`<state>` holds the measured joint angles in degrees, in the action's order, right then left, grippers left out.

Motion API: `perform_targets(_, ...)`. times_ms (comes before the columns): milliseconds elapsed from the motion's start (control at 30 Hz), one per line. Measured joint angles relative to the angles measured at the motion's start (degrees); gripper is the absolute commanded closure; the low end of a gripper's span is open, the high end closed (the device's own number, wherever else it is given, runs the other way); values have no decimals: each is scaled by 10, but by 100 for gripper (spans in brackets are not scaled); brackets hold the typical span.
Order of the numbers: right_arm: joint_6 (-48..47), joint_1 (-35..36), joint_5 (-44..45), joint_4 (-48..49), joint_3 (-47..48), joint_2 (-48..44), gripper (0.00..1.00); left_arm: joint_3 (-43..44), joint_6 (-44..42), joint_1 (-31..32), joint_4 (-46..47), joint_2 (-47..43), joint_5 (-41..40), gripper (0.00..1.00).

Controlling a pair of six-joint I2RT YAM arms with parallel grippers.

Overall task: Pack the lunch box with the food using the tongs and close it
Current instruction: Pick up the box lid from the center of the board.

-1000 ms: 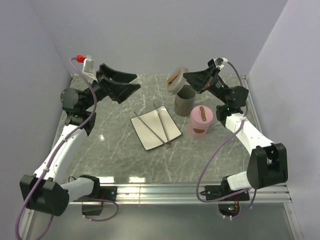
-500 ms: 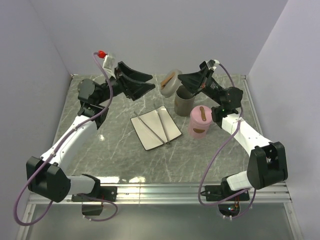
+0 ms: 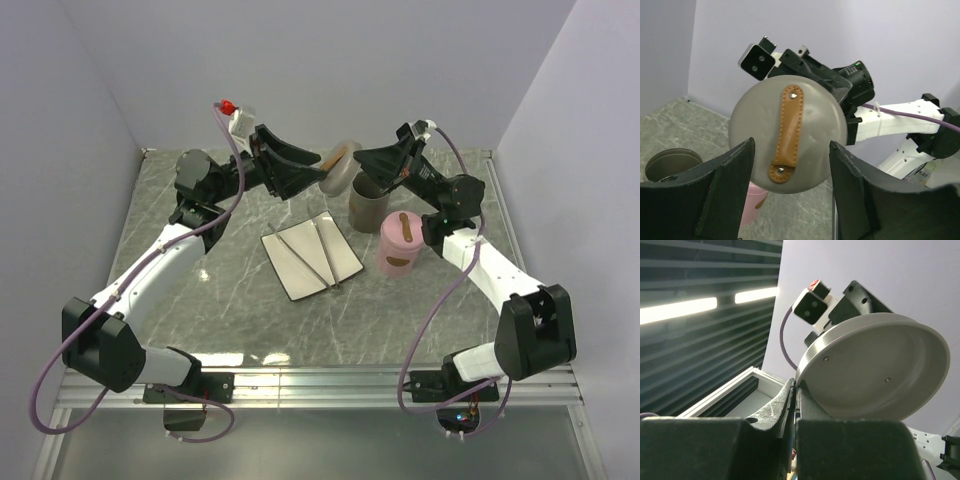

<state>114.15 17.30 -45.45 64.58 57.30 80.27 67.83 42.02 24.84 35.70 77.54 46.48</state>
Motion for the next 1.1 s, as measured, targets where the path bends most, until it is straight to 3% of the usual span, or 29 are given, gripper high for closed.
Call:
perform_targets(333, 0, 8, 0, 8, 0, -7, 100, 0, -6, 7, -11, 2, -11, 41)
perform_targets(533, 0, 15, 0, 9, 0, -7, 100, 0, -7, 12, -8, 5, -10, 52)
perform_targets(833, 3, 15, 2, 11, 0, -6, 100, -1, -6, 20, 2, 9, -3, 86)
perform_targets(900, 2, 15, 0, 12, 0, -5, 100, -1, -4, 20, 3, 9, -2, 99)
perform_targets(967, 2, 15, 0, 10, 0, -5, 100, -1, -4, 21, 3, 9, -2, 99)
perform_targets(1000, 2, 15, -1, 9, 0, -5, 97, -1, -4, 21, 3, 9, -2, 99)
perform_targets(1067, 2, 15, -2, 0, 0, -5, 82, -1, -5, 21, -4, 9, -2, 99)
perform_targets(1100, 1, 14, -4, -7, 0, -5, 66, -1, -7, 21, -12, 9, -2, 99)
